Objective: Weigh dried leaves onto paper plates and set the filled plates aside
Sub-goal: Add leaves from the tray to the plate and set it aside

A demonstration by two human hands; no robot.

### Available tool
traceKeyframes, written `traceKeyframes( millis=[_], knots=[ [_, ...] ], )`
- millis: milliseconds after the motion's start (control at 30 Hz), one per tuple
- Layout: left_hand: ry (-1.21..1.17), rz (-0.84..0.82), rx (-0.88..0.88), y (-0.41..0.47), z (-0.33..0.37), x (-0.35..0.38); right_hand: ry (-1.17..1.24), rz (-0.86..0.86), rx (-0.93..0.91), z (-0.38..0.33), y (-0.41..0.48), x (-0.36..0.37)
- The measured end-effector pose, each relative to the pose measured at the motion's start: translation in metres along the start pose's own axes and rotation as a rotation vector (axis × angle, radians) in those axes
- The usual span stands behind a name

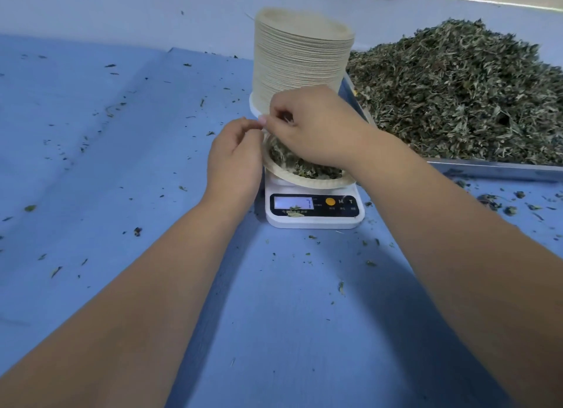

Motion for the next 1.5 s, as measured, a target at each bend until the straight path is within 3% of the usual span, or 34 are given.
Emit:
traceKeyframes(
  millis=[567,767,967,1033,1200,1300,1500],
  knots=[
    [0.265,-0.12,0.013,-0.001,0.0,0.015,0.273,0.257,0.102,0.05,-0.033,-0.014],
    [0.263,-0.128,-0.017,-0.001,-0.004,0.016,0.165,0.401,0.354,0.116,-0.067,-0.033],
    [0.246,-0.11,-0.048,0.003,-0.002,0.015,0.049,0.169,0.681,0.169,-0.098,-0.006],
    [0.229,-0.109,-0.06,0.004,-0.003,0.014,-0.004,0.229,0.657,0.158,-0.103,-0.008],
    [0.211,-0.123,-0.064,0.001,-0.002,0.021,0.012,0.305,0.363,0.104,-0.104,-0.006],
    [0.217,-0.133,-0.068,-0.001,-0.002,0.025,-0.153,0.198,0.399,0.095,-0.1,0.006],
    [0.191,-0.106,-0.115,0.003,-0.007,0.022,-0.089,0.161,0.447,0.099,-0.101,0.016]
  ],
)
Point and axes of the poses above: each hand's wrist, its own y-axis towards the middle knuckle, its own x-axis out of the palm, z = x × y, the point moved 8 cm from there along y, towards the middle knuckle, and after that the axes turned 13 degrees about -z, right-handed, at the moved point
